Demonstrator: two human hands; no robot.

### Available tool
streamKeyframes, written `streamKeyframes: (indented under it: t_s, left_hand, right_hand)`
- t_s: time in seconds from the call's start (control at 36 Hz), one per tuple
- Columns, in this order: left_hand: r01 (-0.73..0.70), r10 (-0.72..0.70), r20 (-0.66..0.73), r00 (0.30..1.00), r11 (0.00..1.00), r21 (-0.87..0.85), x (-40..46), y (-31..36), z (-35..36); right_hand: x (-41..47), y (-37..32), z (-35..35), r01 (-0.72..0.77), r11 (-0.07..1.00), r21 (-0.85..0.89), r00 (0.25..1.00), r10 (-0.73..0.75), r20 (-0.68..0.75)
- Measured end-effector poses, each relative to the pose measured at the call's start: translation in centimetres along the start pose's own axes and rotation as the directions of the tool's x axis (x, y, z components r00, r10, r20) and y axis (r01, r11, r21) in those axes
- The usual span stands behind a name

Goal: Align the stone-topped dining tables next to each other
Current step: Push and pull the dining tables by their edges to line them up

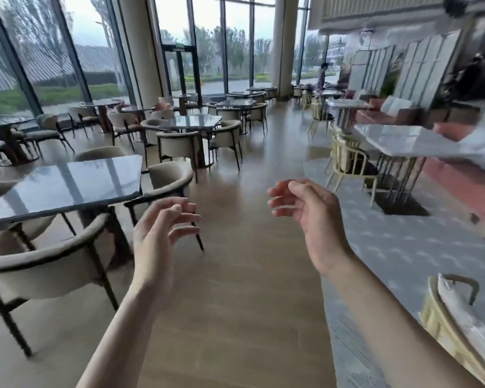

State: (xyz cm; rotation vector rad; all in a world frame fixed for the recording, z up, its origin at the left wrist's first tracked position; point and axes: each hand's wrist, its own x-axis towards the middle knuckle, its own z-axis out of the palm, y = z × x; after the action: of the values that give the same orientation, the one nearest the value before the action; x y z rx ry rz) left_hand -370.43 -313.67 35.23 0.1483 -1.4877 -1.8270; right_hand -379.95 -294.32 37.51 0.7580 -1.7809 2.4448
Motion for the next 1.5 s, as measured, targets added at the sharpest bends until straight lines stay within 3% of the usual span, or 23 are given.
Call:
streamKeyframes:
  t_s: [0.17,0.33,0.5,0.67,0.92,1.25,1.36,1.5]
  left_hand:
    - [0.073,-0.063,0.214,0.975,0.997,-0.038,14.1,-5.0,5.6]
    - [0.129,-0.081,0.381,0.921,0.986,-0.103,23.8,-10.2,11.0]
    - [0.159,-0.087,0.44,0.894,0.979,-0.129,34.3,-17.2,13.7]
    - [0.163,-0.116,0.398,0.91,0.983,-0.087,46.6,-22.8,15.6]
    - [0.149,-0.112,0.365,0.924,0.986,-0.075,63.3,-33.0,22.5]
    - [0.27,-0.162,0.48,0.862,0.948,-0.166,81.0,-49.6,48.9]
    - [0.295,-0.158,0.581,0.799,0.944,-0.149,84.8,-52.9,60.3]
    - [0.335,-0.154,0.709,0.688,0.934,-0.122,85.2,-58.5,74.3]
  right_hand:
    - [10.2,2.2,-1.2,0.008,0.999,-0.037,0.978,-0.015,-0.21]
    - [19.2,5.4,-3.3,0.073,0.995,-0.072,0.944,-0.092,-0.317]
    - [30.6,12.3,-4.9,0.086,0.996,-0.038,0.929,-0.094,-0.358]
    - [44.3,18.8,-4.7,0.061,0.996,0.062,0.949,-0.039,-0.313]
    - [61.7,26.5,-9.8,-0.019,1.0,0.0,0.959,0.018,-0.283]
    - [87.4,30.4,-26.8,0.031,0.987,-0.159,0.905,-0.096,-0.415]
    - [92.6,29.7,-34.3,0.057,0.976,-0.212,0.881,-0.149,-0.449]
    - [96.6,28.9,-46.8,0.051,0.962,-0.269,0.797,-0.202,-0.569]
